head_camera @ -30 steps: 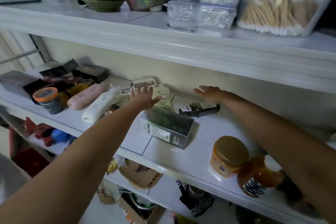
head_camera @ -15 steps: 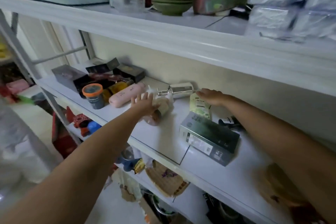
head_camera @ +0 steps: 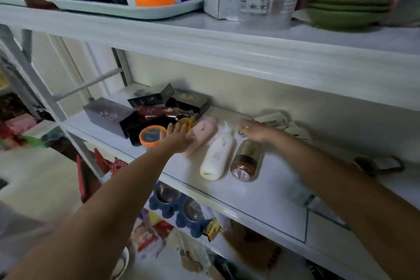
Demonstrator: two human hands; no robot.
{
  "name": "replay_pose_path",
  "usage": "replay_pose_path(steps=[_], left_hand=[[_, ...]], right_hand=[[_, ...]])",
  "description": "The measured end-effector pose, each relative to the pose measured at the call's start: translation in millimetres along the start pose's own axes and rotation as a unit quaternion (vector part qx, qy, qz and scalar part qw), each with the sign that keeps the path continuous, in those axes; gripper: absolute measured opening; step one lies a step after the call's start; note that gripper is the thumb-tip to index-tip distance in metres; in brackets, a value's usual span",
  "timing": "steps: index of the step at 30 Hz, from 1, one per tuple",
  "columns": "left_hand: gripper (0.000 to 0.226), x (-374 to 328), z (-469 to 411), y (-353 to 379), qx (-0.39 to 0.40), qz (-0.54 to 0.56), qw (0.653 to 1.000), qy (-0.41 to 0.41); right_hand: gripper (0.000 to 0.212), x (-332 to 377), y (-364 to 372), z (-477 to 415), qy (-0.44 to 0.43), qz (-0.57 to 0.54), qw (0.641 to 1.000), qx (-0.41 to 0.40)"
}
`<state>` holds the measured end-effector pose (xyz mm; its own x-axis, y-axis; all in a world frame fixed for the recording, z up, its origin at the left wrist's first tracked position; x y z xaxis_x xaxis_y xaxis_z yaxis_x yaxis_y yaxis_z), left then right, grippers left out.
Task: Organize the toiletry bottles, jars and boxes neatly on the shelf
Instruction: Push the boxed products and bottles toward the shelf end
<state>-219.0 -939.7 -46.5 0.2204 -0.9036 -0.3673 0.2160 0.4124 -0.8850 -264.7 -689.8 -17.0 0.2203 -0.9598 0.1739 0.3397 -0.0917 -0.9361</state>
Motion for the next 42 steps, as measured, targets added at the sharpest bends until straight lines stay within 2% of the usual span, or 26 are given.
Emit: replay_pose_path(steps=[5, 11, 15, 19, 23, 26, 30, 32, 34, 36, 39, 42], left_hand=[[0.067, 8, -25, 14, 0.026, -0.040, 0.998, 0.028], [0.069, 0, -10, 22, -0.030, -0.156, 0.984, 0.078], [0.059, -5, -3, 18, -0.048, -0.146, 0.984, 0.093], [0.061, -7, -1, 30, -0.041, -0.155, 0.982, 0.100], [0.056, -11, 16, 37, -0.060, -0.113, 0.985, 0.112], [0.053, -9, 30, 35, -0.045, -0.100, 0.987, 0.117], [0.052, 1, 30, 24, -0.008, -0.110, 0.983, 0.149], [0.048, 6, 27, 8, -0.052, -0.109, 0.972, 0.200], [0.050, 14, 24, -17, -0.133, -0.096, 0.955, 0.247], [0.050, 30, 17, -47, -0.205, -0.050, 0.943, 0.258], [0.049, 70, 1, -87, -0.261, -0.001, 0.946, 0.190], [0.054, 121, -16, -109, -0.267, -0.005, 0.958, 0.105]], right_hand=[[0.070, 5, 0, -17, 0.025, 0.034, 0.999, 0.021], [0.075, 13, 3, -34, 0.028, 0.058, 0.998, 0.021], [0.073, 27, 7, -35, 0.002, 0.039, 0.999, 0.030], [0.072, 36, 10, -39, -0.011, 0.039, 0.998, 0.043], [0.064, 51, 9, -37, -0.022, 0.037, 0.998, 0.046], [0.062, 65, 13, -40, -0.038, 0.054, 0.997, 0.040], [0.069, 83, 16, -52, -0.044, 0.069, 0.996, 0.033], [0.071, 92, 13, -53, -0.043, 0.082, 0.995, 0.022], [0.074, 98, 11, -58, -0.033, 0.088, 0.996, 0.011], [0.082, 103, 9, -66, -0.020, 0.084, 0.996, 0.002], [0.082, 110, 8, -77, 0.001, 0.062, 0.998, 0.000], [0.080, 122, 10, -80, 0.018, 0.045, 0.999, -0.013]])
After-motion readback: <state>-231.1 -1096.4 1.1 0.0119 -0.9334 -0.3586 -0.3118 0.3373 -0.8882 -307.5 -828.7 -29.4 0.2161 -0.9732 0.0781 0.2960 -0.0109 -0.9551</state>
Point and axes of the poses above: each hand's wrist, its own z-axis away from the middle knuckle, its own y-axis out of the palm, x = y × z, the point moved 3 cm from there along -z, towards the middle knuckle, and after that the axes turned 14 degrees about z, right-handed, at the moved point
